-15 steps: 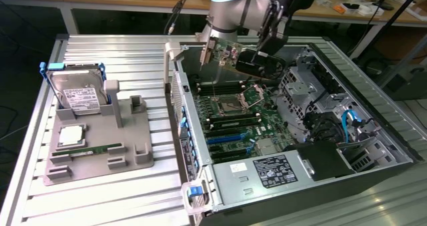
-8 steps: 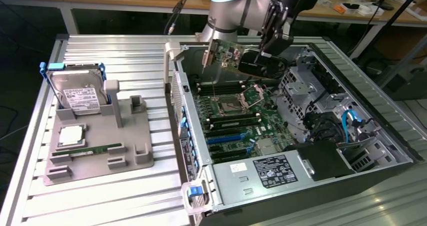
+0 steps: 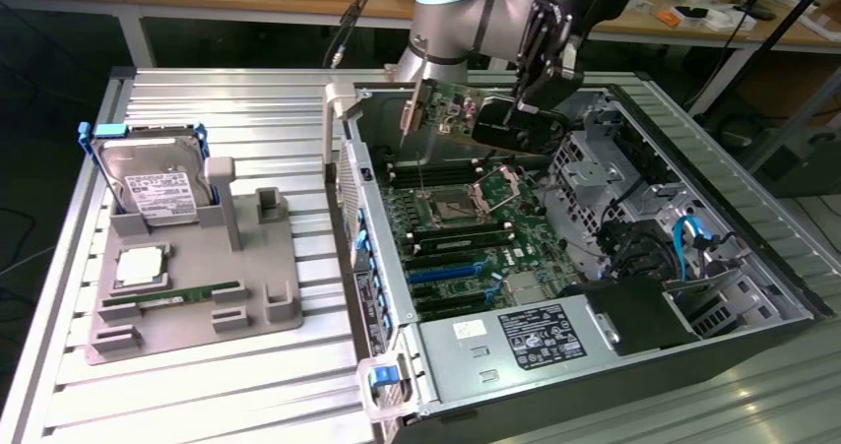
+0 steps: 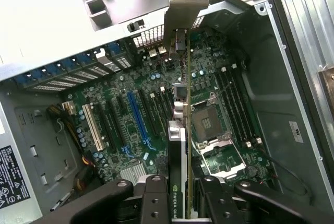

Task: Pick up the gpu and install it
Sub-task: 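Insert the gpu into the slot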

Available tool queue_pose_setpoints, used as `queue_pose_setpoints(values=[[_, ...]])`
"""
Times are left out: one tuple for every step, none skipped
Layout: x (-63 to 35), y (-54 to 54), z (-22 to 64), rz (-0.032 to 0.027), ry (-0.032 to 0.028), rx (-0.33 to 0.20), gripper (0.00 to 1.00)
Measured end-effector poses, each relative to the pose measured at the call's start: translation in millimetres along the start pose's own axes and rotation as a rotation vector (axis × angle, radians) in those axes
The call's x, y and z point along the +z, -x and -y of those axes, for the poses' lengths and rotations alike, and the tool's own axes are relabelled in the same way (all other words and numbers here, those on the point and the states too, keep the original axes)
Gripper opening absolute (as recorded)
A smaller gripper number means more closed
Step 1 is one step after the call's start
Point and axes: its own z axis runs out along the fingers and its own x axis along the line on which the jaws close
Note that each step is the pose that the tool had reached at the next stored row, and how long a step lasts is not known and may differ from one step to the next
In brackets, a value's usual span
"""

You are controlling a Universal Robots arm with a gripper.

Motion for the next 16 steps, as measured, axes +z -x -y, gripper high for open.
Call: queue_pose_setpoints(values=[[0.0,0.0,0.0,0.0000,0.0000,0.000,0.27],[0.0,0.0,0.0,0.0000,0.0000,0.000,0.27],[0.0,0.0,0.0,0.0000,0.0000,0.000,0.27],[0.0,0.0,0.0,0.0000,0.0000,0.000,0.27],[0.0,0.0,0.0,0.0000,0.0000,0.000,0.27],[0.0,0.0,0.0,0.0000,0.0000,0.000,0.27],[0.0,0.0,0.0,0.0000,0.0000,0.000,0.27],[0.0,0.0,0.0,0.0000,0.0000,0.000,0.27],[0.0,0.0,0.0,0.0000,0.0000,0.000,0.27],[0.0,0.0,0.0,0.0000,0.0000,-0.002,0.27],[0.1,0.0,0.0,-0.0006,0.0003,-0.014,0.27],[0.2,0.0,0.0,-0.0018,0.0007,-0.031,0.27],[0.1,0.0,0.0,-0.0031,0.0011,-0.049,0.27],[0.1,0.0,0.0,-0.0044,0.0017,-0.068,0.27],[0.1,0.0,0.0,-0.0059,0.0022,-0.092,0.27],[0.1,0.0,0.0,-0.0071,0.0026,-0.109,0.27]])
